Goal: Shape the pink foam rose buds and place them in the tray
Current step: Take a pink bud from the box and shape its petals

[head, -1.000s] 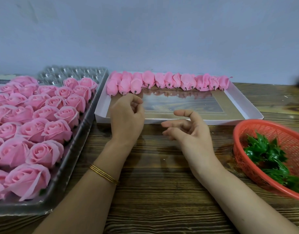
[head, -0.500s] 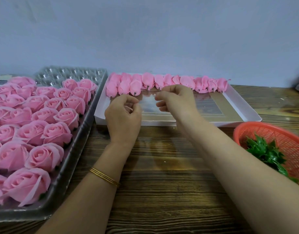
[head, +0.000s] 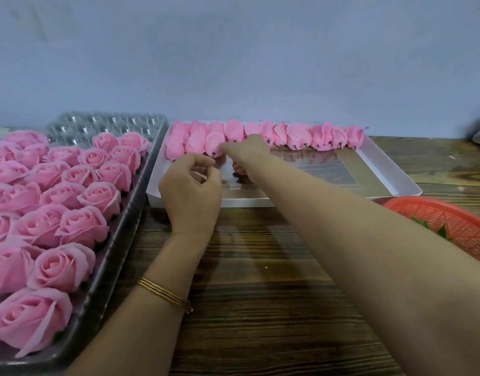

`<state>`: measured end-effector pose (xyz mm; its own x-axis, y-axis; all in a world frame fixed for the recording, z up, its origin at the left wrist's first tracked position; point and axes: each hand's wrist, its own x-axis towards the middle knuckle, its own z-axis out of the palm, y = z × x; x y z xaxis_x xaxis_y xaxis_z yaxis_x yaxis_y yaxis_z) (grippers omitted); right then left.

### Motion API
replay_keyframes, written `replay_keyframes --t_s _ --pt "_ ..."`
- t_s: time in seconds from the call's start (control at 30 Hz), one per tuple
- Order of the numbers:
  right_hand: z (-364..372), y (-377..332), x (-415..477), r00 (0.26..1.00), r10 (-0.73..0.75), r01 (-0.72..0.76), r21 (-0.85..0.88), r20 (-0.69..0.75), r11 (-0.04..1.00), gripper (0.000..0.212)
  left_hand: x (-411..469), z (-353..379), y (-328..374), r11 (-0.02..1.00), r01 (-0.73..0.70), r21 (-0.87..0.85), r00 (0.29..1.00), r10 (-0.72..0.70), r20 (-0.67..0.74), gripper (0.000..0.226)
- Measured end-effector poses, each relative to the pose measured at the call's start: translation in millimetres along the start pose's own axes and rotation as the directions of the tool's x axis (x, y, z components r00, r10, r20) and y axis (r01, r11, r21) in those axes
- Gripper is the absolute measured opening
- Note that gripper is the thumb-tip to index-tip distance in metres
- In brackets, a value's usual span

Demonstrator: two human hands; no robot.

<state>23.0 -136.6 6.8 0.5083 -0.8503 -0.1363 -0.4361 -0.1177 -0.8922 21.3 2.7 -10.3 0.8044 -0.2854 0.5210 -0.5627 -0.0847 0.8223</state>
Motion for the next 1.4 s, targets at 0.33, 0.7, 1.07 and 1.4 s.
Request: replay_keyframes --t_s 0.33,0.7,1.07,1.4 --pt "12.5 -3.2 20.4 0.999 0.000 -0.008 -0.159 -0.048 0.987 0.030 1.2 2.3 0.3 1.000 0.001 -0.015 0.999 -0.002 -0.033 0.023" --pt "28.1 -8.4 30.9 0.992 0.086 -0.095 0.102 0.090 0.990 0.013 2.5 1.6 -4.5 0.999 0.029 -0.035 1.000 -0.029 -0.004 0.021" --pt "22.4 -6.0 30.8 0.993 0.075 -0.088 0.154 0.087 0.984 0.021 3.9 1.1 -5.3 0.996 0.058 -0.071 0.998 -0.058 0.007 0.023" --pt "4.9 -8.1 33.9 0.994 0.105 -0.105 0.012 -0.002 0.994 0.022 4.9 0.3 -6.0 0.992 0.079 -0.096 0.997 -0.077 0.020 0.021"
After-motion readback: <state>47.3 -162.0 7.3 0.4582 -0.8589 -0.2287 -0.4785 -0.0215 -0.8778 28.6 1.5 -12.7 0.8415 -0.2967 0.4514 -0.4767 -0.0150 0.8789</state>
